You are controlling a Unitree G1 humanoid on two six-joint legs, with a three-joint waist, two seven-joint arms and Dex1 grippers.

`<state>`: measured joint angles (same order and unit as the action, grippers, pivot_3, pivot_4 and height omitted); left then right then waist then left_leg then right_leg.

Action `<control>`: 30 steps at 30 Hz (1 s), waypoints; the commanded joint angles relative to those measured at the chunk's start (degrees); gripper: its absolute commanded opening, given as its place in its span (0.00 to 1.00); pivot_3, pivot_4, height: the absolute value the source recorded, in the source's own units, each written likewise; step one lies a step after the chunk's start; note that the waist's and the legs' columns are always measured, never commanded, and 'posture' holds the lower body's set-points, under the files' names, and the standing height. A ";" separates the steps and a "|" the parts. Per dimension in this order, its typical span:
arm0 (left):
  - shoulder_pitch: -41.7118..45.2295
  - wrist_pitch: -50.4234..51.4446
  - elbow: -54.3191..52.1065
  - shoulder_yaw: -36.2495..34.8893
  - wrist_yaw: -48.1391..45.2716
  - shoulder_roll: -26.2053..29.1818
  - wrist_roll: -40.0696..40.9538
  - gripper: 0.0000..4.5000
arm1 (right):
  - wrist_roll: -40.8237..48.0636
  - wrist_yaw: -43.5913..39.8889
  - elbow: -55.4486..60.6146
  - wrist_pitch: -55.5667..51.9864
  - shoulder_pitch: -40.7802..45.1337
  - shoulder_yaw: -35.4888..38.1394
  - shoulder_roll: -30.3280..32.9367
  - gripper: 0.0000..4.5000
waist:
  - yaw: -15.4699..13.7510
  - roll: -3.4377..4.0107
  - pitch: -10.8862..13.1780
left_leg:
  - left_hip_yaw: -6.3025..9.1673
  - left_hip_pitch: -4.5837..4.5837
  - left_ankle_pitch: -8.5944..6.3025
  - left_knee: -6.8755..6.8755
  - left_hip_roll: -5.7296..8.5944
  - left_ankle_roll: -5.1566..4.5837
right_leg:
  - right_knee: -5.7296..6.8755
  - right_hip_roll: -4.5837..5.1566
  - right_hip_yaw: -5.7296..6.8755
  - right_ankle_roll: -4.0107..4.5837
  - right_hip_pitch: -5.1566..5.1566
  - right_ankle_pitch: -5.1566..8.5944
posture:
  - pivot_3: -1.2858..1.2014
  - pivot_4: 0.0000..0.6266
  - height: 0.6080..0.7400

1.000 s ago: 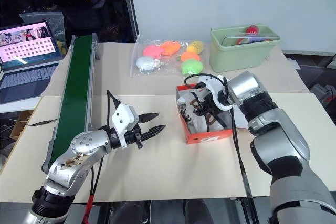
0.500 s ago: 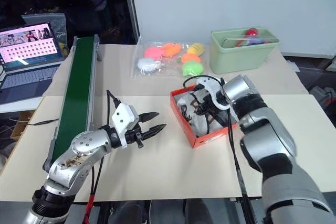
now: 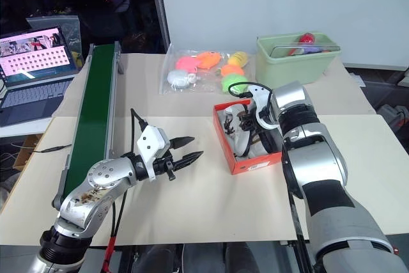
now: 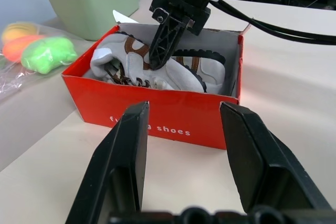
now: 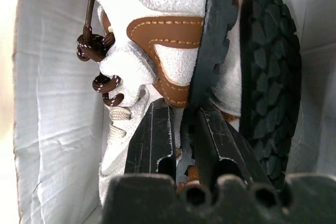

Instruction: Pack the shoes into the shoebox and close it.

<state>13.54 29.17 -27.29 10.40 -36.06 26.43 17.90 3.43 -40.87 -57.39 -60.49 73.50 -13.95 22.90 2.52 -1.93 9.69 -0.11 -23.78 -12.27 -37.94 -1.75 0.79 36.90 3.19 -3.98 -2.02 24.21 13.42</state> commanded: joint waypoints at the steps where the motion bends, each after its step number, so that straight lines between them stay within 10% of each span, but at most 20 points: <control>1: 1.41 0.34 -2.19 0.14 0.03 -0.21 0.23 0.50 | -1.99 -7.19 4.20 1.10 0.03 -4.43 1.64 0.05 | 0.00 0.01 0.01 | 0.00 -0.03 0.00 0.00 0.00 0.00 | 0.00 0.00 0.00 -0.01 0.04 0.01 | 0.52 0.24 0.92; 9: 1.98 0.91 -2.05 0.36 0.38 -0.98 0.23 0.50 | -7.42 -29.14 5.44 4.82 -4.57 -20.27 3.74 0.05 | -0.03 0.03 0.01 | 0.02 -0.02 -0.01 0.02 -0.01 0.00 | -0.05 0.00 0.03 -0.03 0.01 0.02 | 0.52 0.24 0.92; 30: 2.26 2.60 -3.29 0.65 1.31 -1.58 0.75 0.50 | -12.58 -24.46 -0.53 11.57 -10.82 -13.39 -2.29 0.05 | 0.11 -0.76 -1.06 | 0.04 1.67 -0.11 0.17 -0.09 0.07 | -0.18 -0.05 0.08 0.00 -1.68 0.30 | 0.52 0.24 0.92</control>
<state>14.95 31.61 -28.52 11.10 -34.83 25.10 18.16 -8.80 -66.22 -54.65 -48.07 66.80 -26.36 22.35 2.63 -2.70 8.63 -0.06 -21.98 -12.39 -37.77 -1.84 0.87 36.71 3.14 -3.90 -2.09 22.39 13.80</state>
